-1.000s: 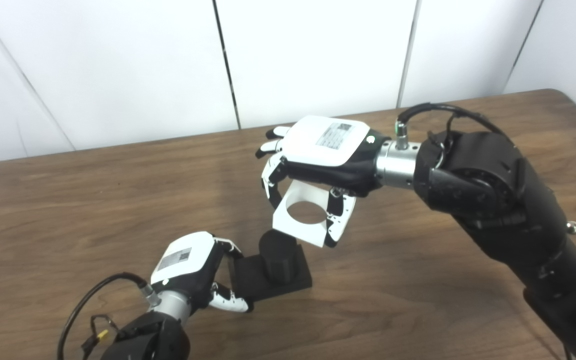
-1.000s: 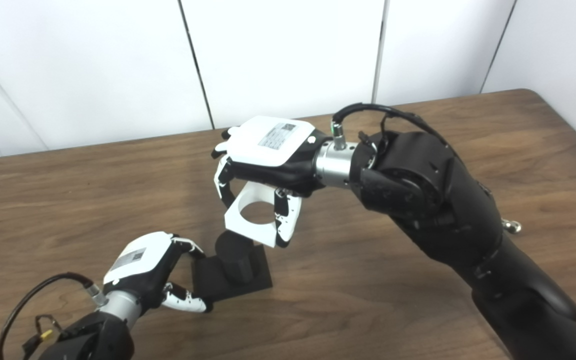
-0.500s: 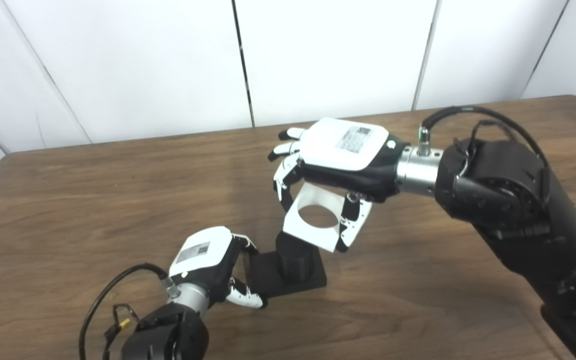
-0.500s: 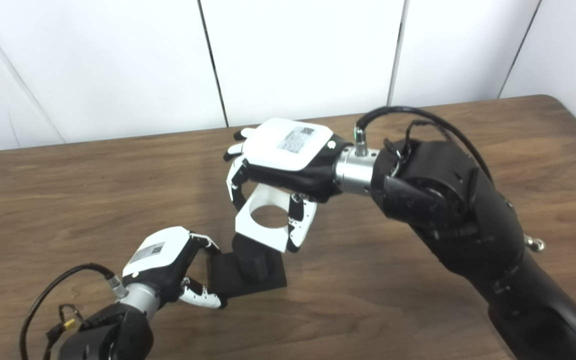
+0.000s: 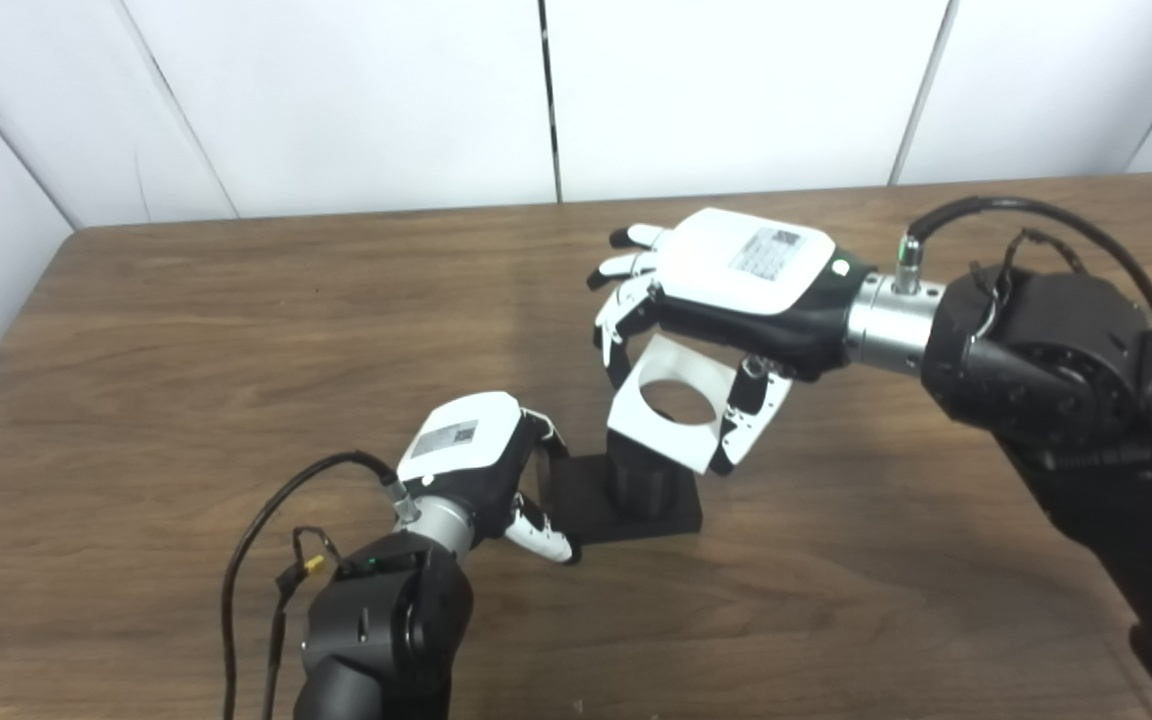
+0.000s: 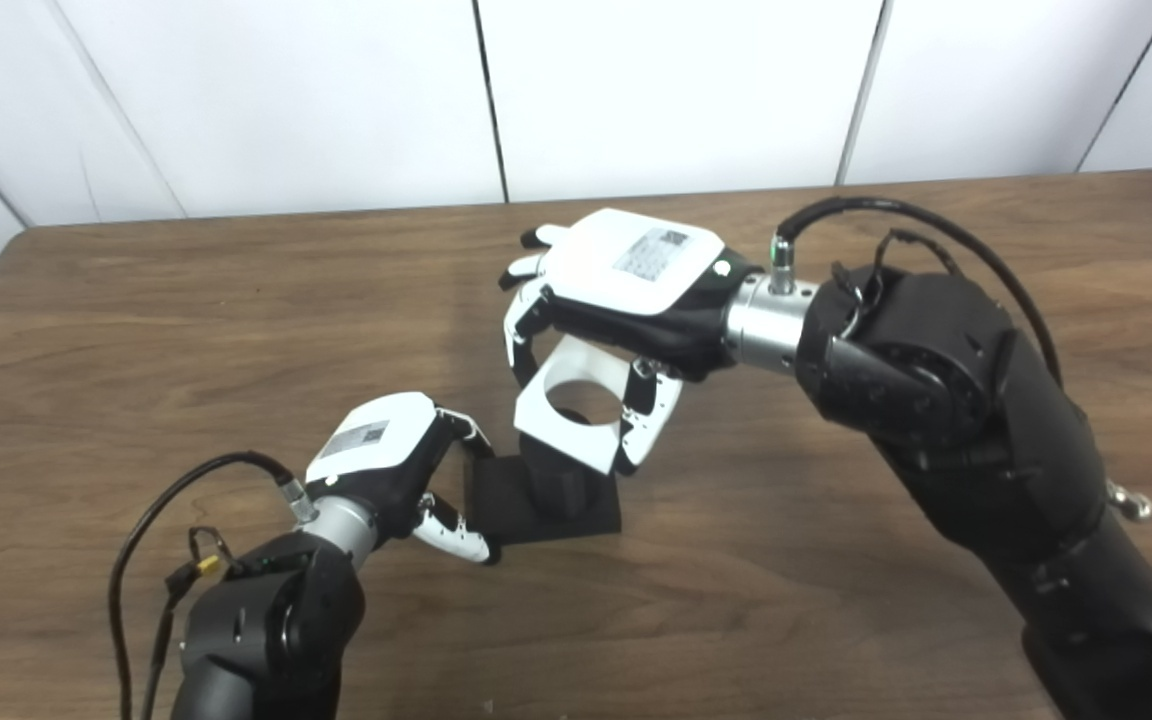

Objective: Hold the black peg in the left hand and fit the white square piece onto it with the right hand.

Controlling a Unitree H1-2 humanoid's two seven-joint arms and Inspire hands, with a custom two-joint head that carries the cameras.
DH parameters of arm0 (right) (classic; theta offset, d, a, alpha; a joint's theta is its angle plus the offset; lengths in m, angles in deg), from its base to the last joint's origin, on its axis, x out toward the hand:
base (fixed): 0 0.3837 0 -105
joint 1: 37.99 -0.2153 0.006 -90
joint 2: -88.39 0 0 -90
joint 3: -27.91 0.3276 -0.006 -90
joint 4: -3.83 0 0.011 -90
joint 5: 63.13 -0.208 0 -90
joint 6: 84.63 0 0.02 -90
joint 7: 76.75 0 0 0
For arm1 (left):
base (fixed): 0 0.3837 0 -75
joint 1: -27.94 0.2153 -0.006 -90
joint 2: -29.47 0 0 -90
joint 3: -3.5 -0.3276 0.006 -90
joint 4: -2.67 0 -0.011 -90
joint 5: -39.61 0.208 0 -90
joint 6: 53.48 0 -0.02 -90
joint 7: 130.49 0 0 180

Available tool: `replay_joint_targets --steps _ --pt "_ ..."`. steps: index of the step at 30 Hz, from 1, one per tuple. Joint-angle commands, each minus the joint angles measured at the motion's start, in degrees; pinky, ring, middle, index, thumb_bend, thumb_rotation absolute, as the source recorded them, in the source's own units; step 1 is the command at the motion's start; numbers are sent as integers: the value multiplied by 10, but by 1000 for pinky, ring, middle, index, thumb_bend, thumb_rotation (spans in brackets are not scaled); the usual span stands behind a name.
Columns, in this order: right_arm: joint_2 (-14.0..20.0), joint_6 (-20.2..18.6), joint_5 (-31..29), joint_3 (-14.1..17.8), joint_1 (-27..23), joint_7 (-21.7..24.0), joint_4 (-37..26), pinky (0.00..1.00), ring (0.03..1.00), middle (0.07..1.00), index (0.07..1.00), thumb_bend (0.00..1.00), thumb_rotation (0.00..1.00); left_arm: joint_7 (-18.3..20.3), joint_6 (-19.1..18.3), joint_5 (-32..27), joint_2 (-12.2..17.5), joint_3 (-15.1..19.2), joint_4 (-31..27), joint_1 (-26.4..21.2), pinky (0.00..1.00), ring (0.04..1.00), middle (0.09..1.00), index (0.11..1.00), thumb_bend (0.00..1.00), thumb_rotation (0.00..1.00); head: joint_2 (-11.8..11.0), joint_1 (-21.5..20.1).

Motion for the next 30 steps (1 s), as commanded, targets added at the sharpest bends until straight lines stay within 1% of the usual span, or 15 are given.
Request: replay_joint_targets --steps 1,5,10,14,21,27,30 --pt "3 16 0 12 -15 -26 5 1000 905 751 481 526 142 20 16 -1 -9 -11 11 0 1000 952 843 485 515 52 5 3" --pt "3 21 -1 13 -16 -26 13 1000 906 751 481 526 142 24 18 7 -13 -12 6 -1 1000 937 835 485 515 52 11 5" --pt "-2 27 -2 11 -14 -31 22 1000 902 749 481 526 141 41 22 18 -20 -9 0 -4 1000 936 836 485 515 53 16 2" --pt "-5 37 -1 4 -8 -37 30 1000 896 745 482 526 140 46 26 20 -26 -4 -4 -2 1000 937 836 485 515 53 18 2" --pt "-10 33 11 -10 5 -39 31 1000 907 755 483 526 139 53 33 23 -33 4 -6 -1 1000 939 834 485 514 53 19 2" --pt "-15 32 11 -21 9 -35 20 1000 915 761 482 526 139 61 38 30 -36 5 -4 -5 1000 935 837 486 514 53 20 1" --pt "-19 21 7 -29 6 -20 -4 1000 925 764 482 526 139 62 39 29 -38 7 -4 -4 1000 940 840 486 514 53 19 2"
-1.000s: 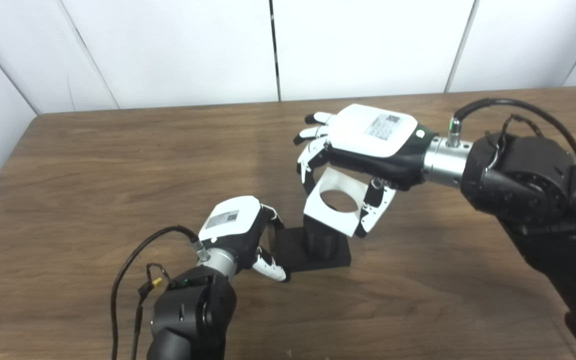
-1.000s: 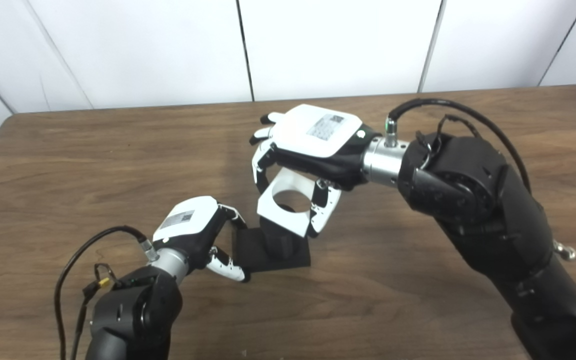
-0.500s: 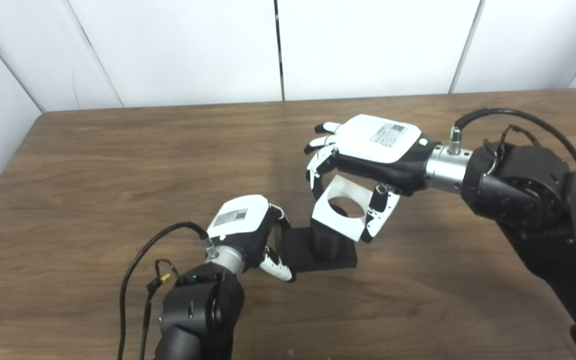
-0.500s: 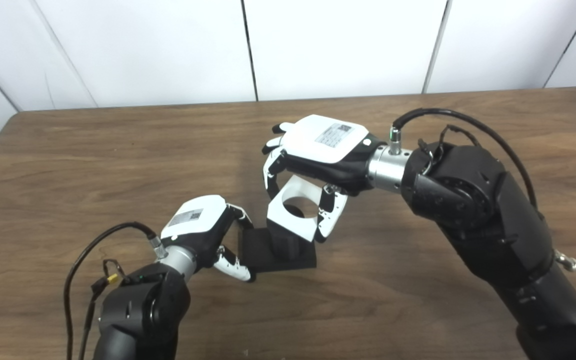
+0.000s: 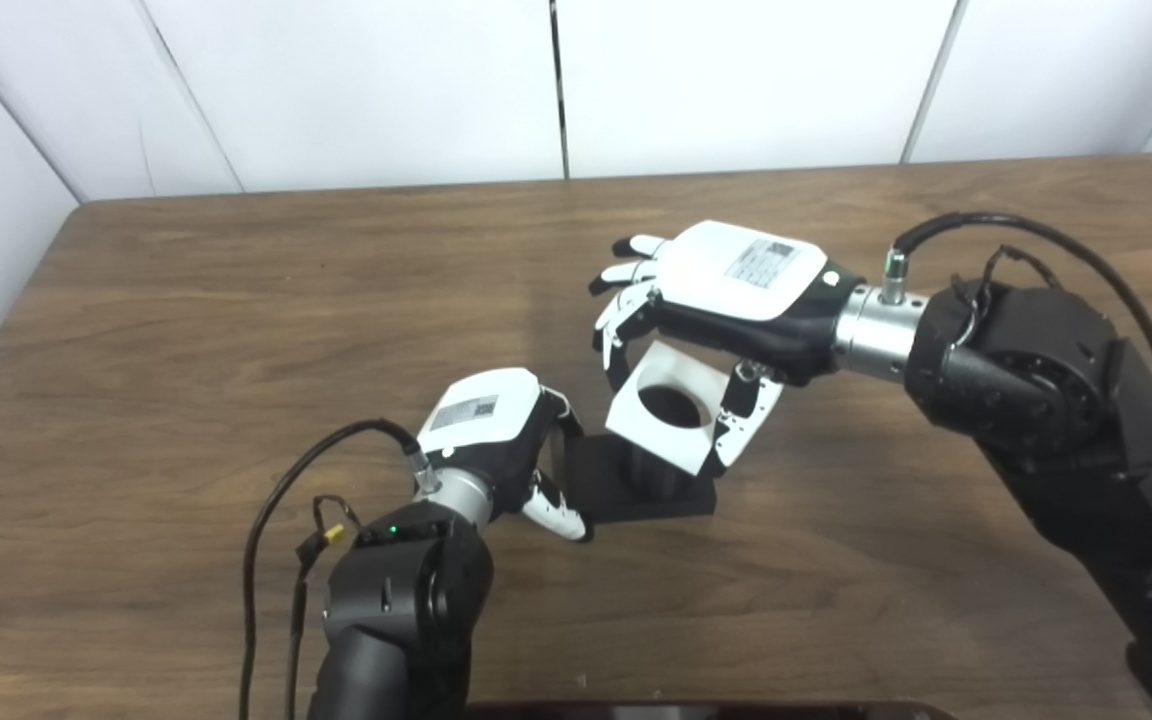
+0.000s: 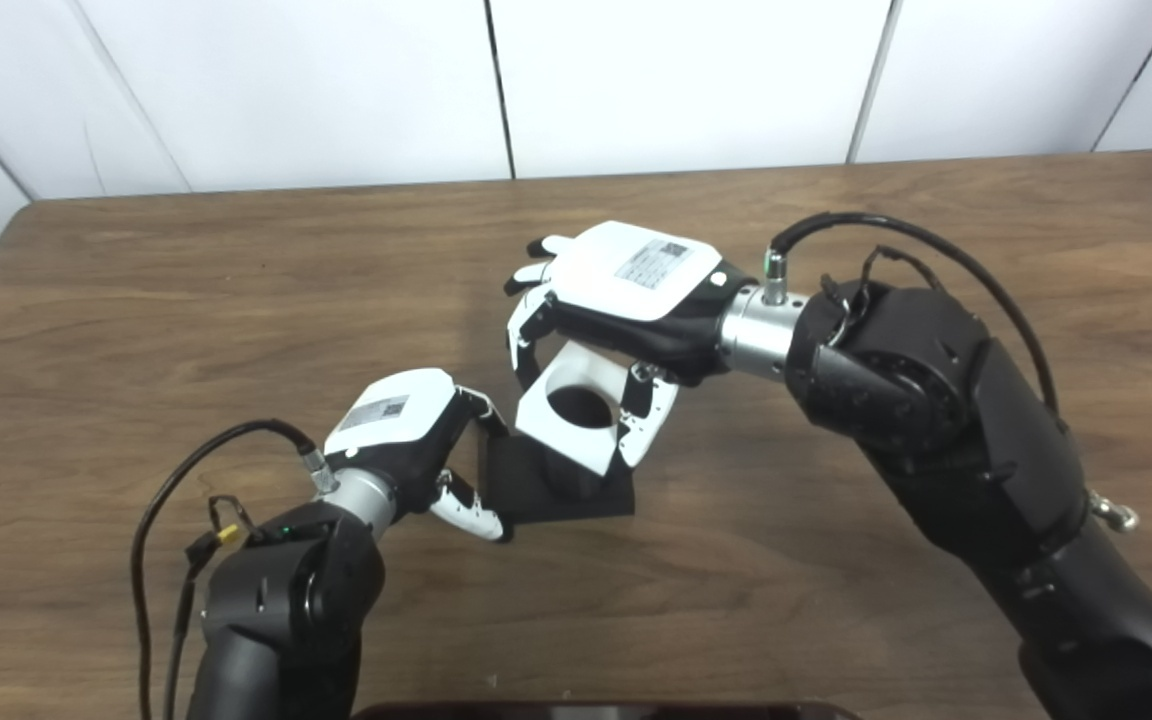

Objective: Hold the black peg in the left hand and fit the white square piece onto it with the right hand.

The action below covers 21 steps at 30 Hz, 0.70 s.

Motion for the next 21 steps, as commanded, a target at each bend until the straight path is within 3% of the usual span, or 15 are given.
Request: replay_joint_targets --steps 1,11,21 --pt "-3 -1 -3 -2 -15 8 -31 1000 924 763 482 526 139 24 11 -8 -9 -5 -2 -2 1000 940 840 486 514 54 0 1" --pt "-17 -17 2 -10 -10 33 -65 1000 924 756 483 525 138 27 27 -2 -13 0 1 -3 1000 937 835 486 514 55 0 1" --pt "-23 -5 15 -20 -1 32 -48 1000 929 755 483 525 137 28 37 1 -19 4 0 0 1000 925 833 485 514 54 -1 0"
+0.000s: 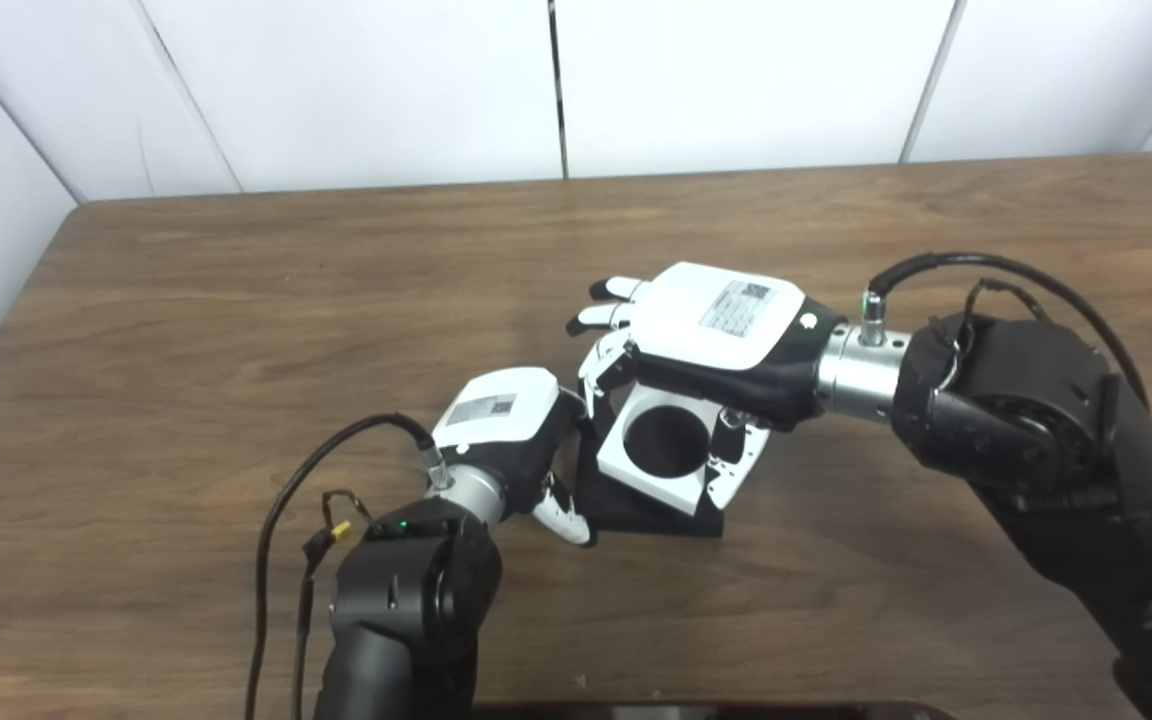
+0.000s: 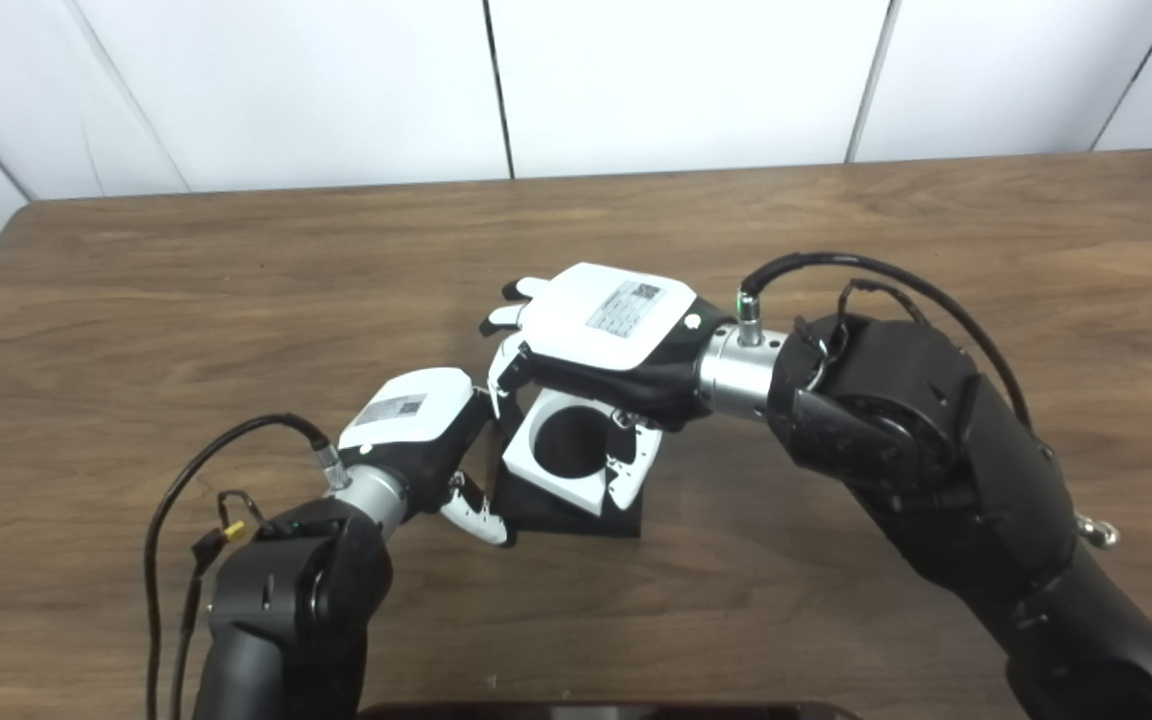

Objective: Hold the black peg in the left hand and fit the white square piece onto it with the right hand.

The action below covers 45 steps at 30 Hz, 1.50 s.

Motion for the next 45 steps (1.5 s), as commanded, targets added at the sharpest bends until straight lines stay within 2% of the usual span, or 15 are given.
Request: replay_joint_targets --steps 1,6,13,19,22,27,28,29,31,35,37,40,41,45 --pt "-10 10 -5 -5 -10 -7 -4 1000 929 757 483 525 136 19 5 1 -7 -3 0 3 1000 926 832 485 514 54 0 0" --pt "-6 41 12 -9 4 -32 31 1000 922 759 483 524 134 22 9 3 -8 -1 -5 4 1000 927 839 485 514 55 2 -3" --pt "-3 73 17 1 20 -74 90 1000 908 754 484 524 134 29 9 2 -11 4 -9 5 1000 936 844 486 514 55 2 -5" --pt "6 94 -13 25 31 -116 148 1000 897 757 484 525 137 31 7 4 -14 7 -10 5 1000 938 848 486 514 54 3 -6" --pt "3 104 -36 37 37 -138 174 966 882 755 483 525 139 33 9 6 -16 8 -11 5 1000 941 847 487 514 55 3 -6" --pt "2 119 -43 39 39 -160 195 919 857 753 495 524 149 28 14 1 -12 9 -11 7 1000 943 841 487 514 55 2 -4" --pt "2 120 -41 39 40 -163 196 914 850 754 601 725 200 27 16 1 -10 8 -11 8 1000 941 838 487 514 56 2 -4" --pt "2 120 -39 39 40 -165 196 915 848 755 646 800 227 26 17 0 -10 8 -11 8 1000 938 836 487 514 56 2 -4" --pt "2 119 -36 39 40 -166 197 918 849 759 696 867 272 25 16 0 -11 9 -10 8 1000 930 818 488 514 61 1 -2" --pt "0 111 -29 44 37 -162 197 926 853 763 725 919 315 16 19 -1 -12 9 -11 8 999 896 798 495 518 77 -1 -1" --pt "-3 102 -27 48 36 -161 196 941 864 766 724 933 321 10 20 -6 -12 12 -13 7 998 901 820 669 754 214 -4 0" --pt "-6 93 -22 53 35 -166 195 947 870 767 717 943 321 7 20 -12 -12 18 -14 1 990 894 826 780 847 274 -4 0" --pt "-8 89 -21 54 35 -167 195 942 869 765 707 950 320 7 20 -12 -12 21 -13 -2 986 897 840 820 878 259 -4 0" --pt "-10 76 -24 58 36 -165 197 912 876 769 701 954 312 7 18 -11 -14 29 -6 -9 995 919 878 874 982 241 -9 5"
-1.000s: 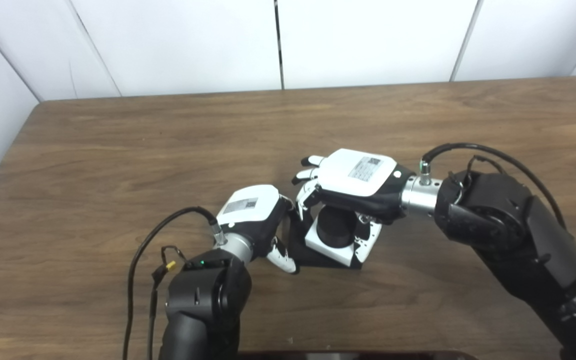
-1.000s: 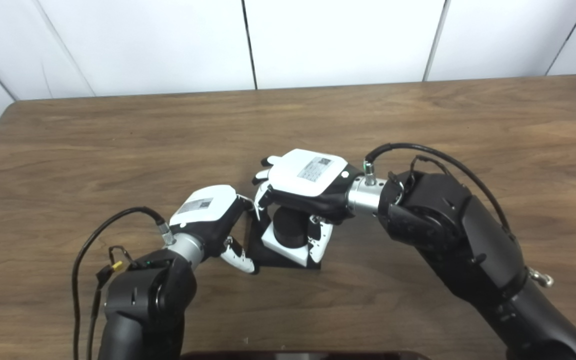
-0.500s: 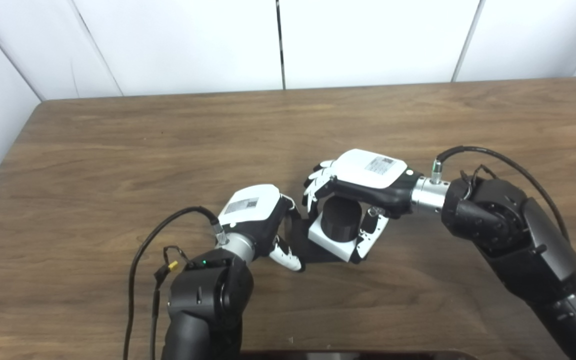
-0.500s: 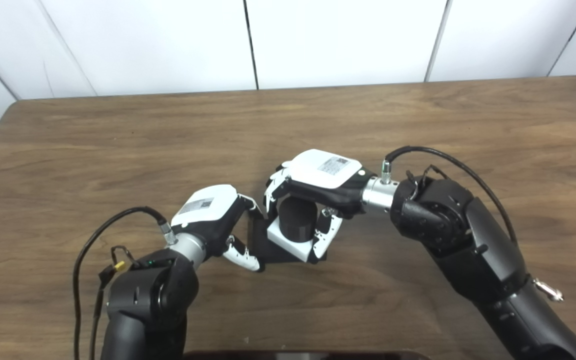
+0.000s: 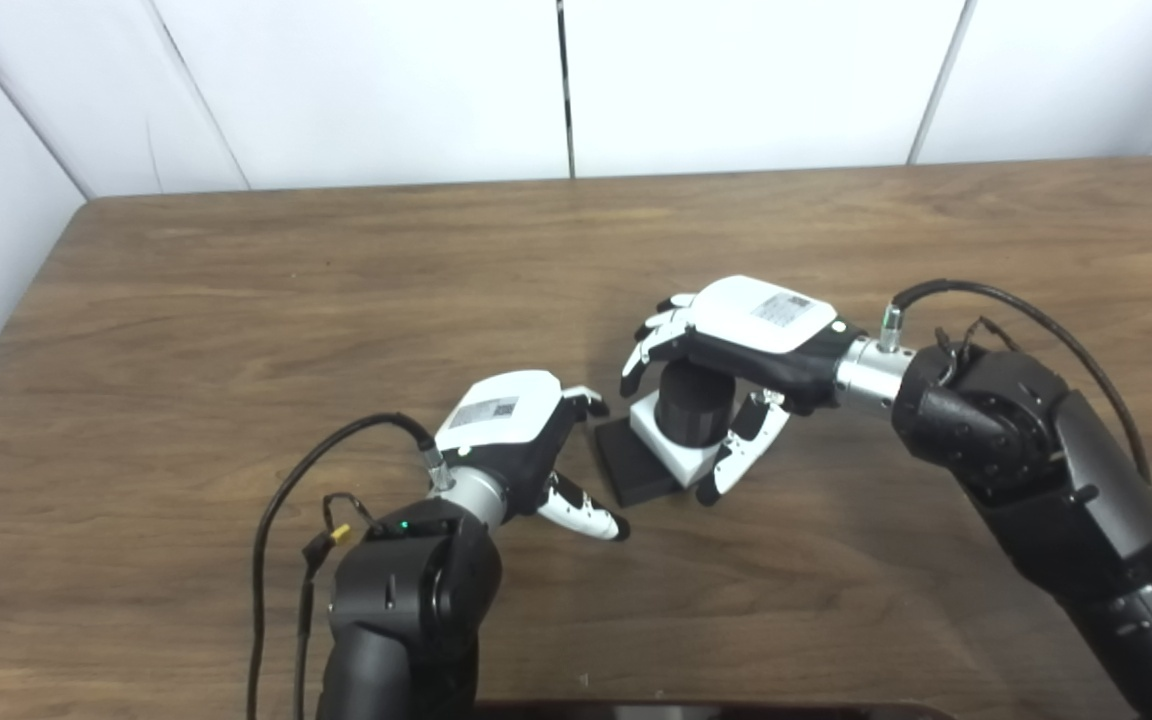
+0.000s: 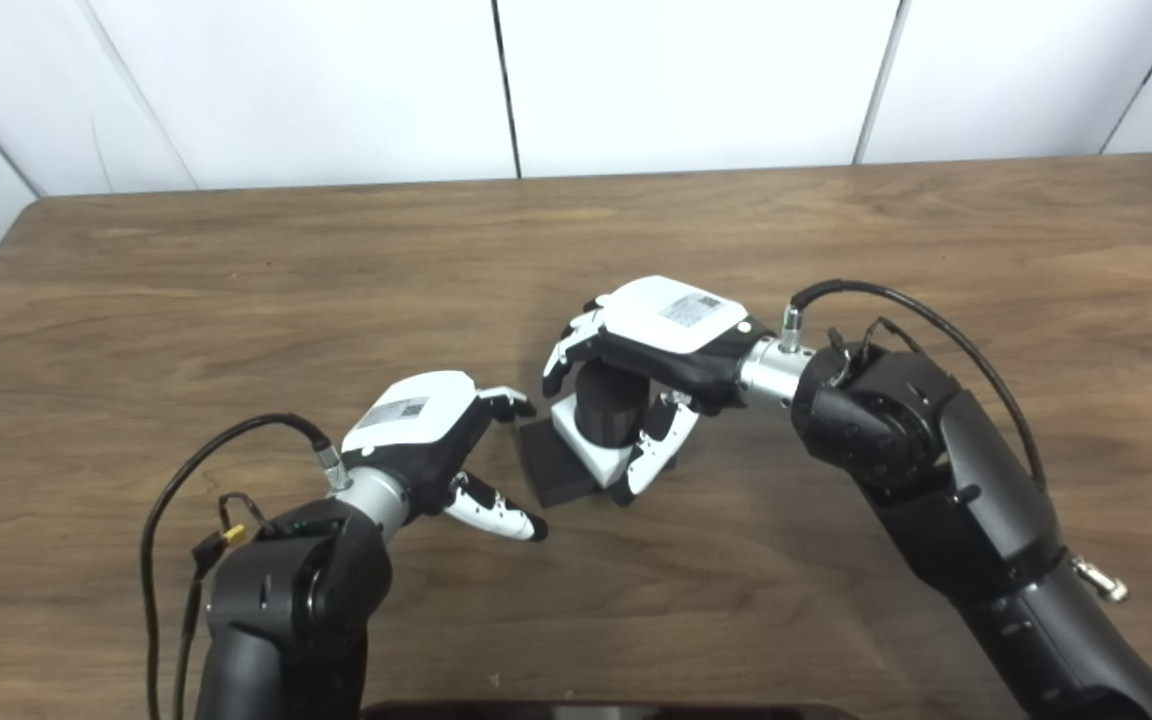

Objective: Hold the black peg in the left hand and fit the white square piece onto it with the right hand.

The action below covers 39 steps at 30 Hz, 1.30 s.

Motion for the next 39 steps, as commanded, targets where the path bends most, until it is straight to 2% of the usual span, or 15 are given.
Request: replay_joint_targets --steps 1,9,14,17,20,24,28,32,35,37,39 --pt "-1 -5 -6 12 -23 -16 -7 897 875 767 707 958 302 -1 1 0 -2 3 1 -17 998 930 892 893 994 253 0 1" --pt "10 -19 -12 15 -28 -4 -8 937 897 772 762 953 307 20 12 7 12 6 -2 -26 998 957 940 958 1000 391 -3 1" --pt "16 -32 -17 17 -36 1 -11 933 907 784 783 976 294 27 12 15 14 10 -2 -32 1000 966 947 955 1000 403 -5 2" --pt "17 -53 -23 21 -39 10 -16 939 919 802 797 994 282 30 7 18 9 16 -2 -34 1000 973 953 963 1000 413 -7 0" --pt "19 -90 -32 28 -46 27 -23 991 983 909 880 1000 339 14 8 12 11 24 -3 -34 1000 977 953 979 1000 443 -11 -1" --pt "26 -100 -50 36 -56 33 -23 1000 1000 986 951 1000 404 14 11 3 18 33 -8 -41 1000 983 964 982 1000 447 -13 -3" --pt "38 -104 -61 42 -71 37 -19 1000 1000 1000 967 1000 410 24 15 -13 34 46 -17 -55 1000 983 951 967 1000 419 -14 -3" --pt "56 -112 -68 43 -85 46 -11 1000 1000 1000 962 1000 401 47 8 -30 64 71 -26 -71 1000 995 965 984 1000 411 -15 -4" --pt "73 -115 -72 44 -90 50 4 1000 1000 999 966 1000 429 44 -3 -68 91 102 -21 -74 1000 1000 980 988 1000 401 -17 -3" --pt "82 -120 -69 44 -90 50 16 994 1000 997 969 1000 422 16 -5 -139 113 134 3 -65 1000 1000 991 994 959 400 -18 -5" --pt "88 -125 -70 47 -89 46 35 976 1000 994 969 1000 398 -24 -24 -217 115 179 34 -53 987 1000 999 999 869 412 -19 -7"
